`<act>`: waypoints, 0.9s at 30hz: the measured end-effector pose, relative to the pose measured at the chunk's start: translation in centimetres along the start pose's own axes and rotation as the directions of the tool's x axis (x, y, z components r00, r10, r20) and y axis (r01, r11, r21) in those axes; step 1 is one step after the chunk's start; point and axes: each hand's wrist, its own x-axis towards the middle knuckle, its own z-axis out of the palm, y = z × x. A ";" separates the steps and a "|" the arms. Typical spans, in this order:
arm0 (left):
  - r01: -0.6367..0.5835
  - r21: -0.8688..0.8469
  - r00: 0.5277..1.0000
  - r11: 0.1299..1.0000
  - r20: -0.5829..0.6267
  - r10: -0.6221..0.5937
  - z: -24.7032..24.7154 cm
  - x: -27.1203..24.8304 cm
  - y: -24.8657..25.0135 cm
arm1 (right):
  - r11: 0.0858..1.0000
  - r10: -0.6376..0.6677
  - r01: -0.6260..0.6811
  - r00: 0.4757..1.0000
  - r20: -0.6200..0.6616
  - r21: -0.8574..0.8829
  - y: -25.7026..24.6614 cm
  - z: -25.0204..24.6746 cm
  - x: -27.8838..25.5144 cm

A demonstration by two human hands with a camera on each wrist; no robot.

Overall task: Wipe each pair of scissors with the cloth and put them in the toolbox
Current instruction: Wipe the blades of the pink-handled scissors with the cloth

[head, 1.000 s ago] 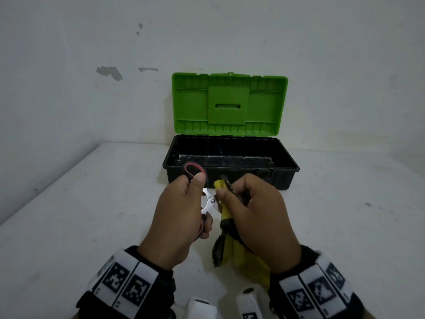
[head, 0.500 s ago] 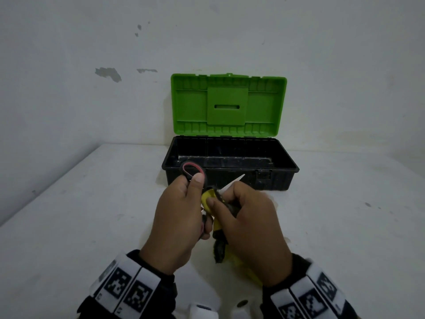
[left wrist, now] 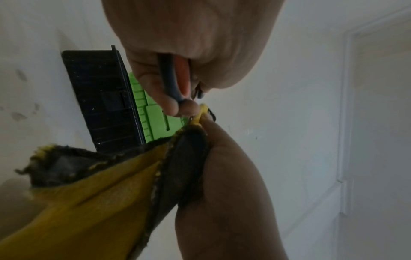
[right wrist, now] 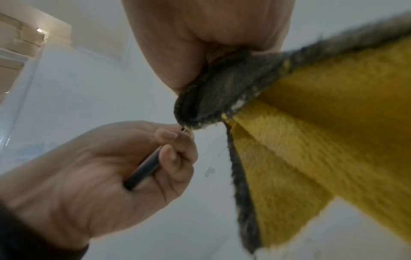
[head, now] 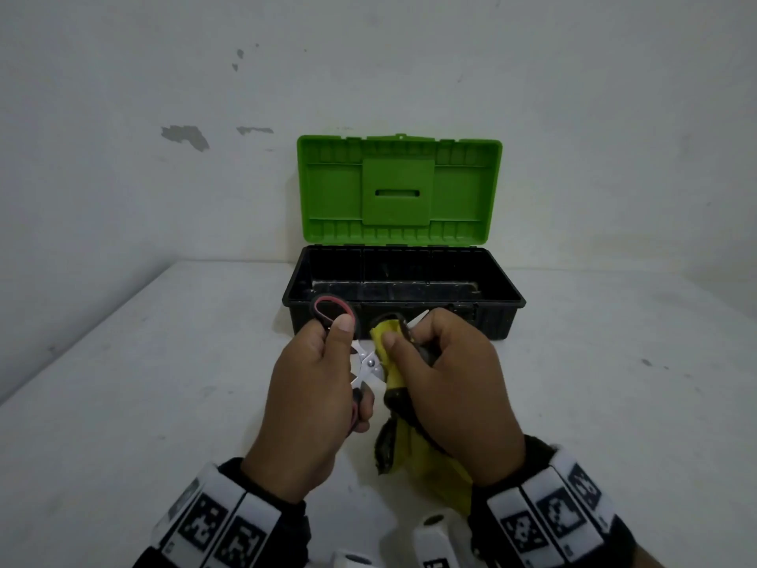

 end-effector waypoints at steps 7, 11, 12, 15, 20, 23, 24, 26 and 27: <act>-0.182 0.125 0.983 0.975 -0.008 0.184 0.2 -0.6 -0.1 | 0.999 0.017 -0.019 0.998 -0.054 -0.035 -0.4 0.6 0.1; -0.254 0.200 0.964 0.946 -0.026 0.264 0.4 -1.0 -0.6 | 0.989 0.130 -0.135 0.988 -0.079 -0.061 1.1 -0.4 1.9; -0.267 0.212 0.960 0.940 -0.026 0.279 0.4 -1.1 -0.8 | 0.986 0.153 -0.158 0.985 -0.076 -0.058 1.5 -0.5 2.3; -0.291 0.246 0.952 0.925 -0.019 0.305 0.5 -1.3 -1.2 | 0.976 0.207 -0.211 0.976 -0.069 -0.058 2.6 -1.4 3.3; -0.251 0.213 0.964 0.944 -0.030 0.263 0.1 -0.9 -1.1 | 0.947 0.317 -0.311 0.946 -0.071 0.077 4.3 -2.8 4.2; -0.046 0.037 0.997 0.998 -0.064 0.049 -0.4 -0.2 -1.2 | 0.932 0.295 -0.274 0.954 -0.056 0.238 4.2 -3.5 3.5; 0.018 -0.028 0.998 0.999 -0.063 -0.020 -0.5 0.0 -1.2 | 0.934 0.255 -0.241 0.967 -0.021 0.262 3.9 -3.6 3.0; 0.107 -0.106 0.993 0.989 -0.040 -0.111 -0.5 0.2 -1.1 | 0.927 0.182 -0.201 0.979 0.088 0.317 3.1 -3.4 2.1; 0.136 -0.125 0.990 0.983 -0.019 -0.139 -0.4 0.2 -1.0 | 0.919 0.160 -0.203 0.976 0.151 0.337 2.8 -3.1 1.6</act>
